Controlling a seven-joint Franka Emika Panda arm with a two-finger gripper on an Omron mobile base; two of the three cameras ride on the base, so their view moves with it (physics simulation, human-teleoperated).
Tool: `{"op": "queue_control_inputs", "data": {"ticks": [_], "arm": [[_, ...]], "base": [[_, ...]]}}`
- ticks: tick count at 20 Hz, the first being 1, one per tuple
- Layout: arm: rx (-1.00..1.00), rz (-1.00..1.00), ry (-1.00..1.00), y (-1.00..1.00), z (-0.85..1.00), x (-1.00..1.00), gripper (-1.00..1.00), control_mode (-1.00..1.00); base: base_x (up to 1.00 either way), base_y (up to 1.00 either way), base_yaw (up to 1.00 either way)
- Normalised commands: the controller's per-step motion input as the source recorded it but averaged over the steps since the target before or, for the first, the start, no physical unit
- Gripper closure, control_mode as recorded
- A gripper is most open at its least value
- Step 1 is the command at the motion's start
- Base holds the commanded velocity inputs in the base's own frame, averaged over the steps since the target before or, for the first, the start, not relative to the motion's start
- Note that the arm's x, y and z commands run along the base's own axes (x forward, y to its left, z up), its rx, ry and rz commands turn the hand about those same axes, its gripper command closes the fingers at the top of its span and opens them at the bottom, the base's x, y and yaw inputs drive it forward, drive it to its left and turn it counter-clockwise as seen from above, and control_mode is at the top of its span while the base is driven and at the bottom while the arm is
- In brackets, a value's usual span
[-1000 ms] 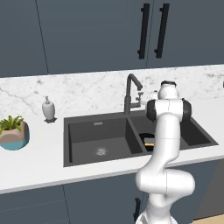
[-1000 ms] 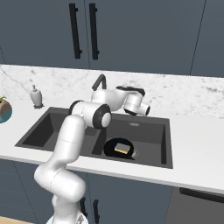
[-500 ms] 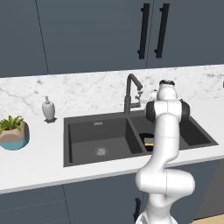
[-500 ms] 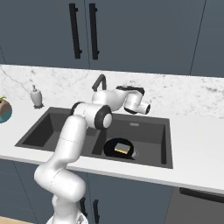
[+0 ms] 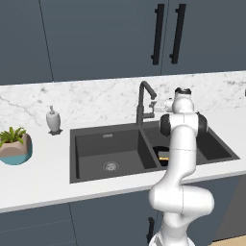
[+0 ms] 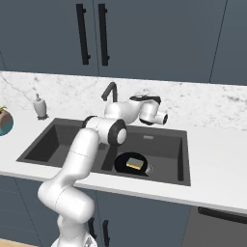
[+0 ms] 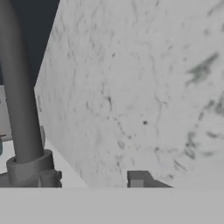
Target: Pick the pan and sponge and place them into the sink. Then turn on the water.
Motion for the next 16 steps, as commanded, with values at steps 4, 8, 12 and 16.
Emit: {"op": "queue_control_inputs", "data": {"ticks": [4, 8, 12, 16], "arm": [[0.0, 0.0, 0.01, -0.23, -0.27, 0.11, 1.0, -1.0], [0.0, -0.01, 0.0, -0.58, -0.34, 0.02, 1.0, -1.0], [0.0, -0.08, 0.0, -0.86, -0.38, 0.06, 1.0, -1.0], [0.0, -0.07, 0.0, -0.8, -0.42, 0.02, 1.0, -1.0]], "base": [[0.0, 0.0, 0.0], [0.0, 0.0, 0.0], [0.0, 0.0, 0.0], [0.0, 0.0, 0.0]]}}
